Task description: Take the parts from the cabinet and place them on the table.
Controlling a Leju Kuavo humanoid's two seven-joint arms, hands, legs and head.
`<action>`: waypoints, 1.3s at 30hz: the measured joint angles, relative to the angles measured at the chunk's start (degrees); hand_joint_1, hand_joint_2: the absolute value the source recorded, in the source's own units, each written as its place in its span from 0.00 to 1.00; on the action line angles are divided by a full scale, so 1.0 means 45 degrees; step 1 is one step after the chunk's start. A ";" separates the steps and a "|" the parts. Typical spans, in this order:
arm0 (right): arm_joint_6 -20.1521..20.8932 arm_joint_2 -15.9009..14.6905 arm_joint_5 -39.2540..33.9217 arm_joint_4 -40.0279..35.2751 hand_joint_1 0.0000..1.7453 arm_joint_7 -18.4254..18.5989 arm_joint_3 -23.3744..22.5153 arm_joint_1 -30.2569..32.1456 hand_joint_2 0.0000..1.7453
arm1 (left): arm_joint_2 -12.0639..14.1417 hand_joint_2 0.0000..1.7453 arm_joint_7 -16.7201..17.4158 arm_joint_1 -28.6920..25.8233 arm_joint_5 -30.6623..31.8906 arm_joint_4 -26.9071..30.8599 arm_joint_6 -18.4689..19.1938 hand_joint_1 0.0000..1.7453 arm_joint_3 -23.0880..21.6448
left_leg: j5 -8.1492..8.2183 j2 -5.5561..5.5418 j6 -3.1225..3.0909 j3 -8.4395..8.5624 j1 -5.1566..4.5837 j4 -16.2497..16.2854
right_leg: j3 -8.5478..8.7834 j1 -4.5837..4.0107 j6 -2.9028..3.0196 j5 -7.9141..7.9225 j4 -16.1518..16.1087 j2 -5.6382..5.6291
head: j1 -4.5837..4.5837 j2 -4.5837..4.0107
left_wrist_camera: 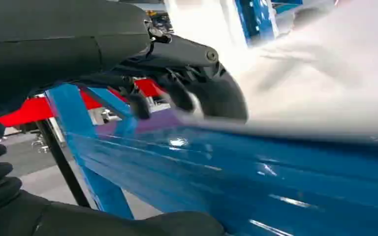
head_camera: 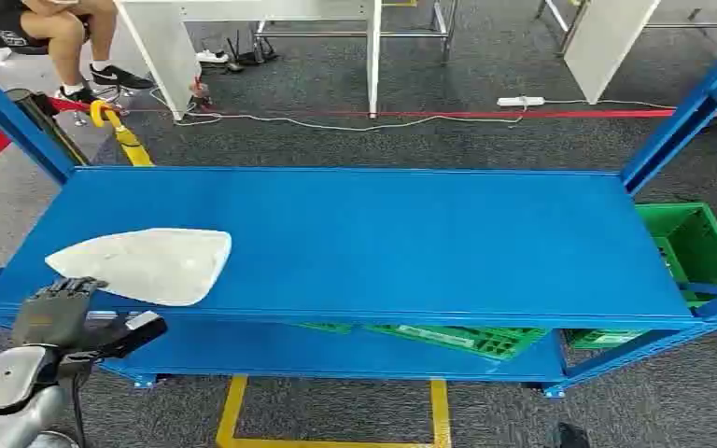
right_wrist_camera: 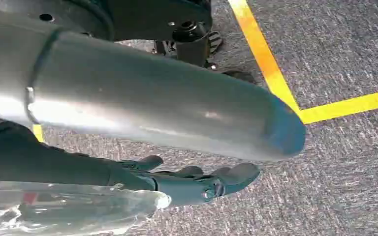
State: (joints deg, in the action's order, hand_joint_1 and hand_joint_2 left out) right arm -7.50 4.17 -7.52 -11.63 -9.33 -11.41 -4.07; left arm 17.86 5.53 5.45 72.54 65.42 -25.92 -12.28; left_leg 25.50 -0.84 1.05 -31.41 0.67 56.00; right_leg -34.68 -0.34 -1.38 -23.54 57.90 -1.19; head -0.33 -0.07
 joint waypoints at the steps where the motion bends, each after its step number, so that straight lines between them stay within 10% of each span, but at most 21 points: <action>1: -0.0010 0.0000 0.0019 0.0000 0.00 -0.0005 -0.0034 -0.0001 0.00 | 0.0000 1.00 -0.0005 0.0002 0.0000 0.0000 -0.0024 1.00 0.0000 | -0.0007 0.0000 0.0009 0.0000 0.0000 0.0000 | 0.0001 0.0000 0.0006 0.0004 0.0000 0.0000 | 0.0005 0.0000; 39: -0.0005 0.0000 0.0257 -0.0005 0.00 -0.0059 -0.0165 -0.0078 0.00 | -0.0015 1.00 -0.0296 0.0004 -0.0447 -0.0233 -0.0723 1.00 0.0136 | -0.0143 -0.0118 -0.0002 -0.0176 -0.0011 -0.0004 | -0.0127 0.0010 0.0002 0.0090 -0.0002 0.0140 | 0.0005 0.0000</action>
State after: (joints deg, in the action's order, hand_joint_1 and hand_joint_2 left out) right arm -7.52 4.17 -6.36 -11.65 -9.60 -12.15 -4.42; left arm 17.79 4.20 5.47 70.53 64.37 -29.18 -11.67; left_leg 24.85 -1.37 1.04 -32.21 0.62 55.99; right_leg -35.24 -0.30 -1.37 -23.14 57.89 -0.57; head -0.31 -0.07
